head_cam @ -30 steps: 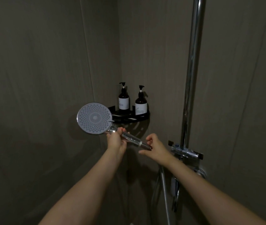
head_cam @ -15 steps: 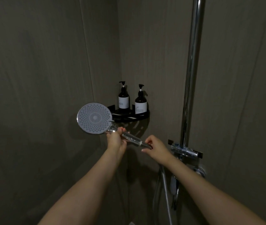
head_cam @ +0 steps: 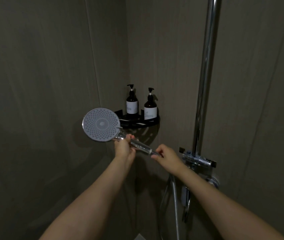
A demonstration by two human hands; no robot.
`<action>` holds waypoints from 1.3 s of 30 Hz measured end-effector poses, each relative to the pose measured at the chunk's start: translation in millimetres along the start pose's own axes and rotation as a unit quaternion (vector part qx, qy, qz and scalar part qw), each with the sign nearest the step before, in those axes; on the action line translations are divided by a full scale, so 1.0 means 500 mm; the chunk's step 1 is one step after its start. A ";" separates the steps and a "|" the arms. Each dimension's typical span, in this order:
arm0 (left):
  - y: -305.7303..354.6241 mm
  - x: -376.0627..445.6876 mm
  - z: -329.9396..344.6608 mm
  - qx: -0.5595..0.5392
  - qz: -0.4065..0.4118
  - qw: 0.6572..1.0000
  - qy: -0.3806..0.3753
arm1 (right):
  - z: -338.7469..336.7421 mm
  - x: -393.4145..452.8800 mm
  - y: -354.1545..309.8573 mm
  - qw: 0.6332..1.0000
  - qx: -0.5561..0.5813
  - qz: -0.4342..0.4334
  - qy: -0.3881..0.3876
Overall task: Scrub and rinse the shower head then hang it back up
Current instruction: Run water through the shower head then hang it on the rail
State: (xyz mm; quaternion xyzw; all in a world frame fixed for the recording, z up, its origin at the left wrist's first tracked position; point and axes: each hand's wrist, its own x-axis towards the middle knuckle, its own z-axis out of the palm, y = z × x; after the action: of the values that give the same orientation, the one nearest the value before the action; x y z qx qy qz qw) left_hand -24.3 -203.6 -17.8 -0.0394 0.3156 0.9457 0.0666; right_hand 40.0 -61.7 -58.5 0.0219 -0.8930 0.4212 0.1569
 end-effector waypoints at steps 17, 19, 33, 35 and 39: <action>0.003 0.006 -0.007 -0.012 -0.010 1.000 -0.009 | 0.007 0.005 -0.002 1.000 0.014 0.002 -0.002; 0.002 0.005 -0.008 -0.013 -0.009 1.000 -0.006 | 0.005 0.001 -0.001 0.998 0.056 0.009 -0.005; 0.004 0.002 -0.018 -0.009 -0.030 0.999 -0.002 | 0.003 -0.003 -0.008 1.000 0.013 0.014 0.002; 0.004 0.005 -0.019 -0.008 -0.034 0.999 0.001 | 0.003 -0.004 -0.012 1.000 0.006 0.021 -0.008; 0.003 0.009 -0.014 0.007 -0.020 1.000 0.004 | 0.001 -0.009 -0.019 0.998 0.046 0.030 -0.013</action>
State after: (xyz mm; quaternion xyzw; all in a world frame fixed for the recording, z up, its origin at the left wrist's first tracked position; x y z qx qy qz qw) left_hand -28.5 -208.4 -23.1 -0.0496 0.3212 0.9419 0.0847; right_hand 45.9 -68.7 -53.4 0.0075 -0.8746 0.4665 0.1316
